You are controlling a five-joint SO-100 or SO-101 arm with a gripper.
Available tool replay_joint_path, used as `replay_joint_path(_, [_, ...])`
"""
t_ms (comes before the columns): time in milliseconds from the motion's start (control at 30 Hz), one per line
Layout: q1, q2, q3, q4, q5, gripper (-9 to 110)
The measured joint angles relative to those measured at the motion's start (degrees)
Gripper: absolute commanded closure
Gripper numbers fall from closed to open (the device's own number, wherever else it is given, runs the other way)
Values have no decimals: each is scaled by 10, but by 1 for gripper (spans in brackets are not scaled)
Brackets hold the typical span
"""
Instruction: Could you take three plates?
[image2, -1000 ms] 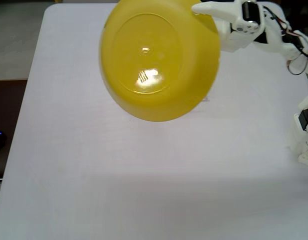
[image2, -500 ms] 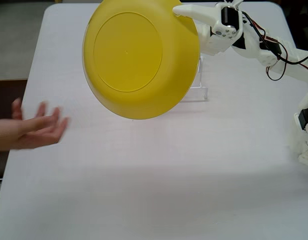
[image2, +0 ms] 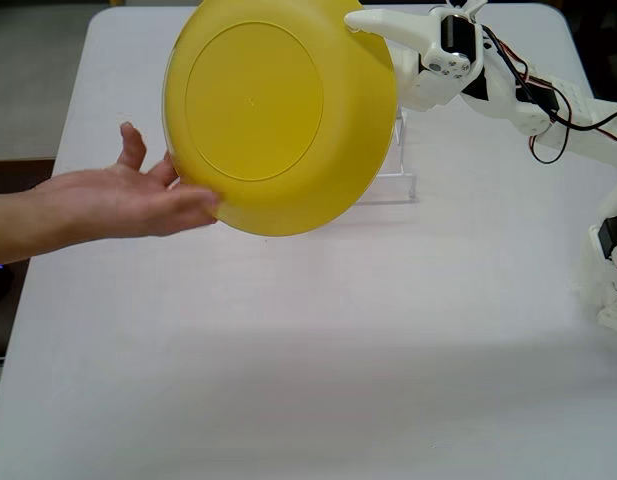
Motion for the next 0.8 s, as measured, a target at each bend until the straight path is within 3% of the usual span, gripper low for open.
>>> replay_joint_path(233, [6, 1, 16, -6, 5, 101])
replay_joint_path(467, [17, 1, 50, -6, -11, 67])
replay_joint_path(800, [33, 19, 58, 59, -31, 65])
